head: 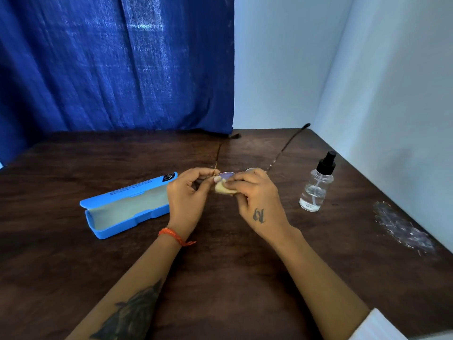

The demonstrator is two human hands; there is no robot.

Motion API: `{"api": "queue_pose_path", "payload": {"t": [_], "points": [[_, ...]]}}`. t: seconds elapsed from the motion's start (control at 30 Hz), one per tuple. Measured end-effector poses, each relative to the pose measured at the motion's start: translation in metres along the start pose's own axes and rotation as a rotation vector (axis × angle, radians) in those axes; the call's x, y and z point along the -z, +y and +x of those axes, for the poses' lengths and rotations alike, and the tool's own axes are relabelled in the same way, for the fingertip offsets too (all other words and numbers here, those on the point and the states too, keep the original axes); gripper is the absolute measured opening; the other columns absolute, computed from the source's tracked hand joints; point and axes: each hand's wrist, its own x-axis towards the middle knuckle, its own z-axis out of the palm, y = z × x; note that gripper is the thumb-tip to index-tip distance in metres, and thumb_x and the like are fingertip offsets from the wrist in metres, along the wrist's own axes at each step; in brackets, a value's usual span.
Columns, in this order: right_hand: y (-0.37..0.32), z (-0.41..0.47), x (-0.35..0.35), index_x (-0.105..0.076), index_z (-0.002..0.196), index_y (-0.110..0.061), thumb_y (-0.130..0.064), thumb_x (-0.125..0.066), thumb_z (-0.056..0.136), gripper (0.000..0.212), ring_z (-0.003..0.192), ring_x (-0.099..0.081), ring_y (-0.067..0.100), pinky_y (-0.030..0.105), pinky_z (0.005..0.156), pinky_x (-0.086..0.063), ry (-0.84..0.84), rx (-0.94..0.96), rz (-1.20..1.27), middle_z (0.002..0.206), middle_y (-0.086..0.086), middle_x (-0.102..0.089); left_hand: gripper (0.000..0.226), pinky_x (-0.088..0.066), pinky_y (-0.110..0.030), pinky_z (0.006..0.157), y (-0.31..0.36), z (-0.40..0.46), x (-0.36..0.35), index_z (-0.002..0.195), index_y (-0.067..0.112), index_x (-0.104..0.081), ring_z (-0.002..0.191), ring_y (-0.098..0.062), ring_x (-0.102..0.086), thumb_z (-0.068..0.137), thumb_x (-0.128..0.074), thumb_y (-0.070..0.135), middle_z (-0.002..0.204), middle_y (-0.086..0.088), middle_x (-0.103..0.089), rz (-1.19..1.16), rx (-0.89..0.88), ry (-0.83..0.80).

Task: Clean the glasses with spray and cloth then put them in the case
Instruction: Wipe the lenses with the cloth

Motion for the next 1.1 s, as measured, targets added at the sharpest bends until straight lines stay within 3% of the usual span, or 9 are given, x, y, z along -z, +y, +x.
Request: {"api": "queue_pose_path", "payload": {"t": [0.1,0.27,0.37,0.53,0.63,0.73,0.87,0.97,1.1], "points": [[0.002,-0.001,0.005,-0.073,0.087,-0.007,0.011,-0.067,0.066,0.028,0.077,-0.059,0.025,0.03,0.07,-0.05,-0.006,-0.007,0.0,0.086,0.009,-0.066,0.015,-0.049,-0.007,0.065,0.003,0.002,0.001,0.091,0.008,-0.069,0.073,0.003,-0.064,0.078,-0.067,0.001,0.083,-0.002,-0.068,-0.017,0.004,0.021],[0.002,0.003,0.012,-0.067,0.099,-0.01,-0.005,-0.068,0.077,0.022,0.075,-0.062,0.018,0.026,0.068,-0.049,0.196,-0.251,0.06,0.087,0.004,-0.068,0.017,-0.047,-0.008,0.074,0.001,0.001,0.001,0.09,0.016,-0.07,0.081,0.004,-0.062,0.075,-0.071,0.007,0.084,0.006,-0.067,0.066,-0.056,0.059],[-0.003,0.004,0.007,-0.07,0.091,-0.011,-0.005,-0.071,0.077,0.016,0.074,-0.06,0.01,0.019,0.069,-0.048,0.25,-0.226,0.065,0.084,0.003,-0.068,0.023,-0.048,-0.009,0.076,0.002,-0.001,-0.002,0.092,0.02,-0.068,0.081,0.001,-0.062,0.076,-0.07,0.005,0.085,0.007,-0.066,0.102,-0.096,0.044],[-0.011,0.0,-0.008,-0.072,0.098,-0.012,-0.027,-0.066,0.081,0.023,0.086,-0.057,0.02,0.016,0.078,-0.035,0.022,-0.126,-0.054,0.096,0.004,-0.068,0.018,-0.051,-0.015,0.077,0.002,-0.003,-0.002,0.092,0.015,-0.07,0.083,-0.008,-0.064,0.077,-0.068,0.004,0.086,0.004,-0.068,0.092,-0.064,0.068],[-0.01,-0.001,-0.009,-0.072,0.097,-0.009,-0.008,-0.075,0.072,0.025,0.081,-0.059,0.025,0.02,0.076,-0.04,0.017,-0.044,-0.062,0.096,0.005,-0.071,0.02,-0.051,-0.015,0.075,0.001,-0.002,-0.002,0.089,0.022,-0.068,0.081,-0.006,-0.065,0.077,-0.069,0.006,0.083,0.008,-0.068,0.028,0.0,0.079],[-0.003,0.0,-0.004,-0.075,0.087,-0.011,0.003,-0.073,0.067,0.024,0.076,-0.058,0.021,0.015,0.075,-0.039,0.083,-0.003,0.032,0.088,0.002,-0.073,0.021,-0.051,-0.015,0.076,0.001,-0.002,-0.005,0.088,0.023,-0.067,0.082,-0.004,-0.065,0.075,-0.071,0.006,0.083,0.011,-0.067,-0.018,0.015,0.068],[-0.003,-0.003,-0.003,-0.074,0.079,-0.009,0.003,-0.075,0.066,0.018,0.071,-0.06,0.027,0.029,0.069,-0.046,0.104,-0.004,-0.075,0.076,0.004,-0.073,0.02,-0.05,-0.012,0.074,0.001,-0.002,-0.005,0.089,0.023,-0.067,0.081,-0.004,-0.065,0.075,-0.071,0.008,0.083,0.012,-0.067,-0.014,0.006,0.055],[-0.006,-0.004,-0.008,-0.072,0.09,-0.003,0.002,-0.07,0.068,0.023,0.077,-0.059,0.028,0.032,0.071,-0.049,0.061,-0.027,-0.22,0.084,0.009,-0.071,0.02,-0.049,-0.011,0.074,0.0,-0.001,-0.005,0.089,0.022,-0.067,0.081,-0.004,-0.065,0.075,-0.072,0.008,0.084,0.007,-0.068,0.011,-0.015,0.057],[-0.009,-0.003,-0.017,-0.066,0.104,0.005,0.008,-0.067,0.068,0.036,0.08,-0.057,0.03,0.027,0.08,-0.035,-0.009,-0.037,-0.238,0.1,0.016,-0.068,0.02,-0.048,-0.009,0.075,0.001,-0.003,-0.005,0.091,0.017,-0.07,0.082,0.004,-0.062,0.075,-0.071,0.006,0.085,0.008,-0.067,0.059,-0.058,0.045]]}}
